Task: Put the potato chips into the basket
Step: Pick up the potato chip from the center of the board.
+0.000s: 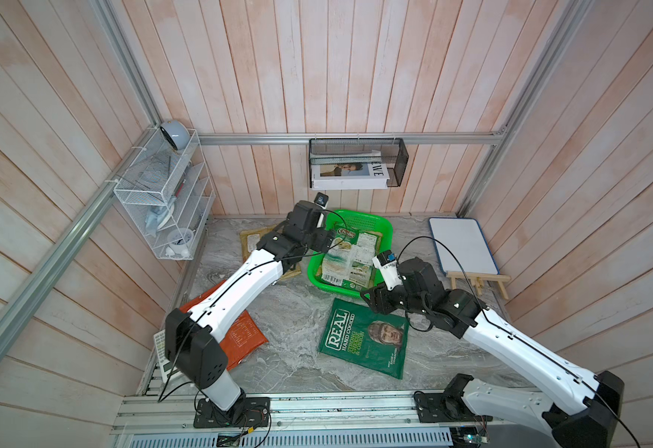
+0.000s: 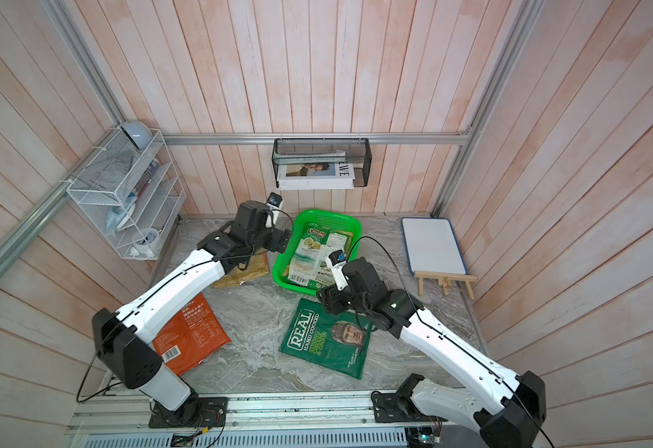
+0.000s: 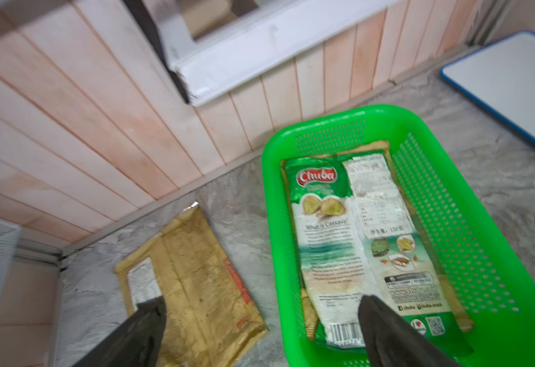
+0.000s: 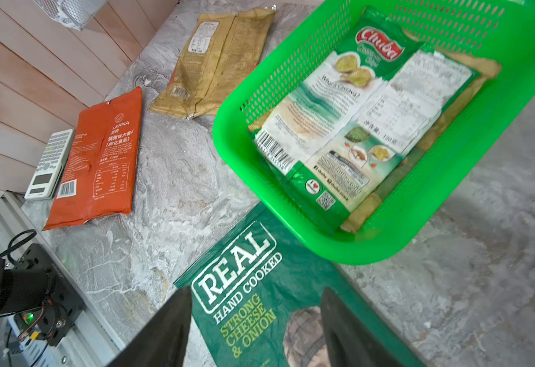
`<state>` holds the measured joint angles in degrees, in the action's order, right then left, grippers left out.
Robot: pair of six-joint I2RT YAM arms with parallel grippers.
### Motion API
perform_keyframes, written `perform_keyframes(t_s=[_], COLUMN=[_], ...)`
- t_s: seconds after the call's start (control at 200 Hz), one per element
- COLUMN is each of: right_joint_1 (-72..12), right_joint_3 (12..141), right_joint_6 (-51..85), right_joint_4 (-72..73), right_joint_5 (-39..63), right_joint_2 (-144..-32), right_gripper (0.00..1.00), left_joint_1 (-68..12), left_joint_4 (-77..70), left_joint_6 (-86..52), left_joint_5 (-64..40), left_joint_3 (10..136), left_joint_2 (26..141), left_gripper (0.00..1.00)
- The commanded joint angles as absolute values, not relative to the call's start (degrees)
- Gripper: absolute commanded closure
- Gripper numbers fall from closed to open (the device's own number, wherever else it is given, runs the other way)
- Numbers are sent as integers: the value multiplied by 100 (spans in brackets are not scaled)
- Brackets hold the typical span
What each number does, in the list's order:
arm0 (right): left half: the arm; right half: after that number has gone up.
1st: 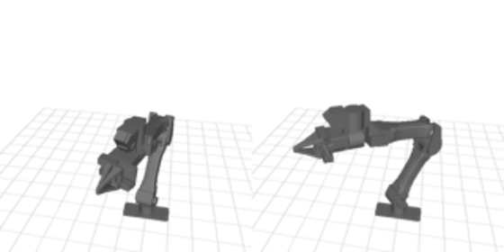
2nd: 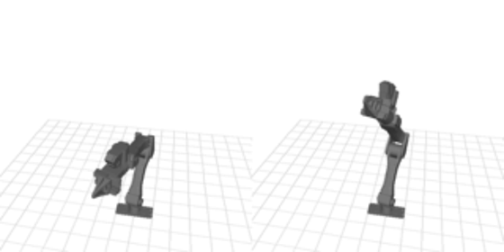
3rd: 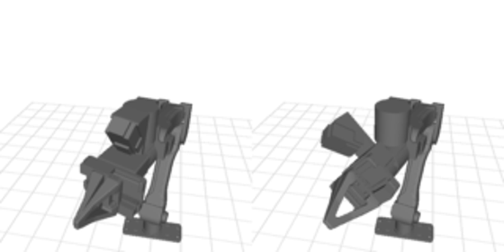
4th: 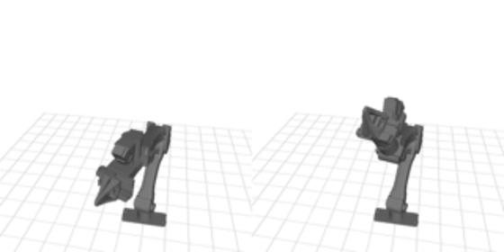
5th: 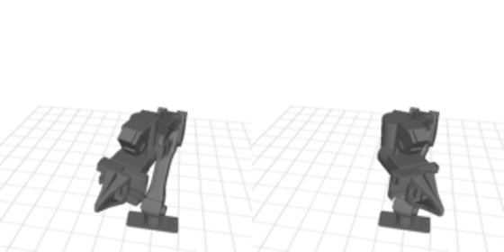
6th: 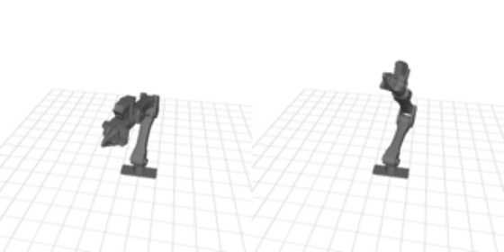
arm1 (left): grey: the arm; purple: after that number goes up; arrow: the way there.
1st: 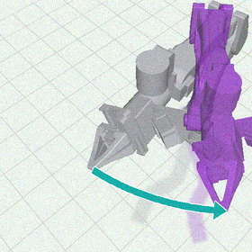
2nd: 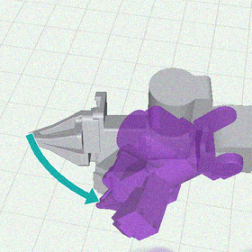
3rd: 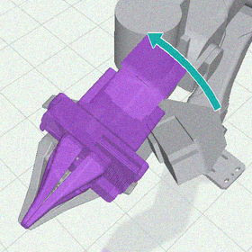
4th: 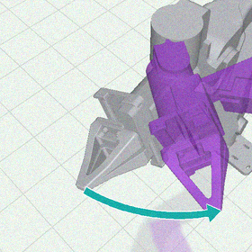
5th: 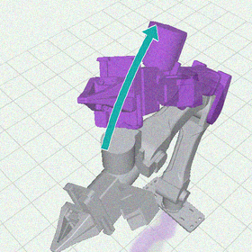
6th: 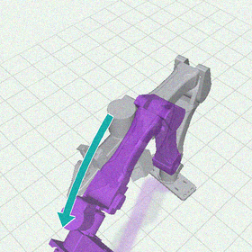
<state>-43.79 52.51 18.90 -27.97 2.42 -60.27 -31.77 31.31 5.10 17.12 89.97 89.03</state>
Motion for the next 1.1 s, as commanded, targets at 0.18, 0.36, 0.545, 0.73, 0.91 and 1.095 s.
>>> perform_keyframes(t_s=[0.18,0.36,0.545,0.73,0.91,1.095], right_joint_1=[-4711,-4989,-5067,-5065,-5071,-5076], right_joint_3=[4027,4211,4659,5182,5853,5361], right_joint_6=[3519,3710,3383,2978,2753,2777], right_joint_4=[-2666,-3633,-3906,-4220,-4832,-4578], right_joint_5=[-73,-791,-715,-711,-306,-196], right_joint_2=[-5795,-6463,-7376,-8607,-10063,-9704], right_gripper=[29,22,22,28,43,59], left_joint_1=[-2147,-2084,-2083,-2076,-2105,-2180], left_joint_4=[1925,1947,1896,2001,2247,2225], left_joint_6=[336,108,276,344,216,161], left_joint_5=[1726,1213,1374,1519,1268,1095], left_joint_3=[7736,7709,7595,7602,7740,7760], left_joint_2=[8000,8053,8101,8238,8417,8423], left_gripper=[0,0,0,0,0,0])
